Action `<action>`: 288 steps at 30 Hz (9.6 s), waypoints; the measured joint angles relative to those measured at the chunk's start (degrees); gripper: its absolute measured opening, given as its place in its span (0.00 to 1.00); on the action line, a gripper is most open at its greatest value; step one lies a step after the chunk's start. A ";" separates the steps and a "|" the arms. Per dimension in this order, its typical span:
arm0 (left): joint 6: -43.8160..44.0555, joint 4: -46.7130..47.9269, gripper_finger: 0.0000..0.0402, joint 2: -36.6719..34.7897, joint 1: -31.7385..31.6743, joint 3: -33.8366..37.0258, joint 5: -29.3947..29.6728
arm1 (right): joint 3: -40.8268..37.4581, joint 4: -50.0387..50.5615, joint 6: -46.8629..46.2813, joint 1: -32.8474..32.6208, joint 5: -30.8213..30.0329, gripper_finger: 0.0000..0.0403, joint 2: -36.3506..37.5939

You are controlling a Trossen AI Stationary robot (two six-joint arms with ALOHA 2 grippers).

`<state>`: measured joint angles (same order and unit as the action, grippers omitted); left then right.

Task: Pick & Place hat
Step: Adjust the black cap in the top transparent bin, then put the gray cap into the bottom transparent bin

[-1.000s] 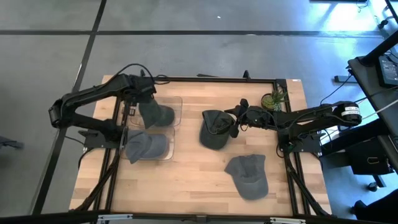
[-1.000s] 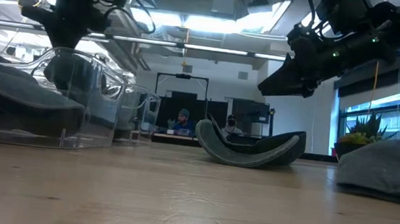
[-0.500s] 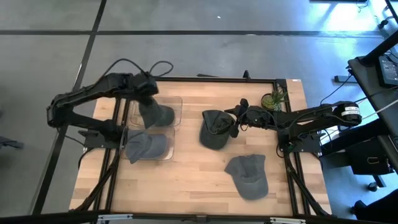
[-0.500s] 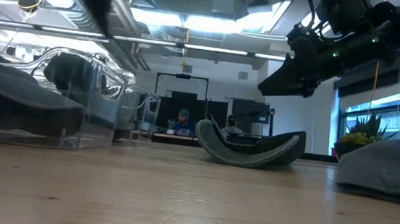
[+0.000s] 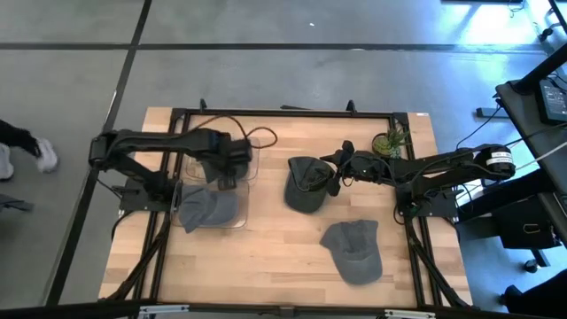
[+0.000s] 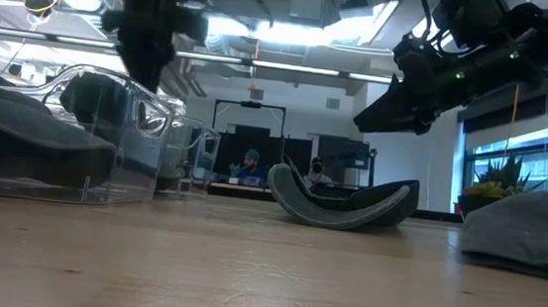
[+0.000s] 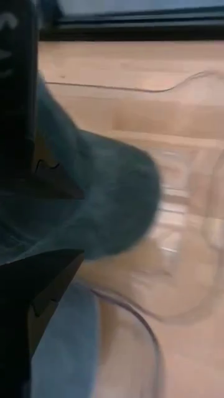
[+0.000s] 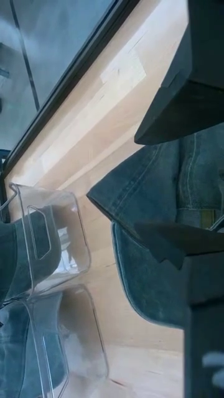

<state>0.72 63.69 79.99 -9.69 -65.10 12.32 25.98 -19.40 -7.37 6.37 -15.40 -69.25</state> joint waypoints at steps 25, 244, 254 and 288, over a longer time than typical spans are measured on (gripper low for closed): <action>14.65 17.04 0.33 -1.48 1.27 -2.43 5.20 | 0.00 0.76 0.09 -0.01 0.00 0.52 0.00; 23.46 -72.98 0.01 -16.84 10.29 17.99 0.78 | 31.61 20.67 25.14 -16.39 -23.80 0.42 -7.05; 32.46 -61.41 0.01 -24.34 24.84 16.02 23.71 | 27.35 34.94 13.04 -17.29 -27.06 0.45 3.48; 73.98 -10.67 0.01 -19.65 56.48 4.02 59.23 | 25.11 35.39 10.35 -17.29 -14.50 0.45 4.90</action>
<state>74.70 53.03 60.34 46.78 -61.08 71.55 51.09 15.99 2.98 -10.92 -29.90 -64.36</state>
